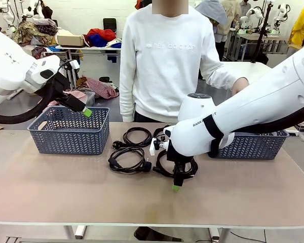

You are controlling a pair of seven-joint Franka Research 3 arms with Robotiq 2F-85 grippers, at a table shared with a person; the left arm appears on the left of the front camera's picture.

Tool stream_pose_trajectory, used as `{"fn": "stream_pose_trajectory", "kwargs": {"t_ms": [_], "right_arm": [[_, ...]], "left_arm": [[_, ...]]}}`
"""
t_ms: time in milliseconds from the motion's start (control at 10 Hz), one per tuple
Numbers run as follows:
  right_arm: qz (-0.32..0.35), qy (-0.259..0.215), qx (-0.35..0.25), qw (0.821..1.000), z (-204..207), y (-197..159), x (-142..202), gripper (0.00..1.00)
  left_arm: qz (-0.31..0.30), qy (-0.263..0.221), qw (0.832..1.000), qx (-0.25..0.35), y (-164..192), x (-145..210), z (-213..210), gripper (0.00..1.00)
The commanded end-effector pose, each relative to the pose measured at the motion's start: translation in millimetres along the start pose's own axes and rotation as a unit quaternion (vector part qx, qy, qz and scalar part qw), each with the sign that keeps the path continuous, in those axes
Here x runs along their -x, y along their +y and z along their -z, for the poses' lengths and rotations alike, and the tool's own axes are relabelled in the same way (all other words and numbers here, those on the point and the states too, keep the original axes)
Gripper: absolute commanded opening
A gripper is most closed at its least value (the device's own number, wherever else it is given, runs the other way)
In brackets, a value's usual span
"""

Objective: Organize the cables according to human instructions.
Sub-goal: Pick up a bundle of cables and place it in the basket indicated by the human.

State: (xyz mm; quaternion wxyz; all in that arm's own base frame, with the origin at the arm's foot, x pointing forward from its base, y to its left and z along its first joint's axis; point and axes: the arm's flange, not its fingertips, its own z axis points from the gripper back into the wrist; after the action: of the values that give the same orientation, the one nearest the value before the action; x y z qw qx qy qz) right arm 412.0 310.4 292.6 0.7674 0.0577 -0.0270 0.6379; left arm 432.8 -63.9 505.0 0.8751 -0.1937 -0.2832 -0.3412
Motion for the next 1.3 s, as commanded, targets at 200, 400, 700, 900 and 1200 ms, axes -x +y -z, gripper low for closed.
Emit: {"fn": "stream_pose_trajectory", "kwargs": {"t_ms": [200, 400, 700, 900, 1200], "right_arm": [[0.002, 0.018, -0.007, 1.0, 3, 3, -13, 1.0], [0.002, 0.022, -0.012, 1.0, 4, 8, -15, 1.0], [0.001, 0.026, 0.009, 1.0, 3, 9, -14, 1.0], [0.025, 0.03, 0.008, 0.999, 2, 7, -15, 0.8], [0.04, 0.028, 0.012, 0.999, 2, 4, -14, 0.56]], "left_arm": [[0.007, -0.009, 1.0, 0.01, 1, 2, -1, 1.0], [0.007, -0.009, 1.0, 0.01, 1, 2, -1, 1.0], [0.007, -0.009, 1.0, 0.01, 1, 2, -1, 1.0], [0.007, -0.009, 1.0, 0.01, 1, 2, -1, 1.0], [0.007, -0.009, 1.0, 0.01, 1, 2, -1, 1.0]]}}
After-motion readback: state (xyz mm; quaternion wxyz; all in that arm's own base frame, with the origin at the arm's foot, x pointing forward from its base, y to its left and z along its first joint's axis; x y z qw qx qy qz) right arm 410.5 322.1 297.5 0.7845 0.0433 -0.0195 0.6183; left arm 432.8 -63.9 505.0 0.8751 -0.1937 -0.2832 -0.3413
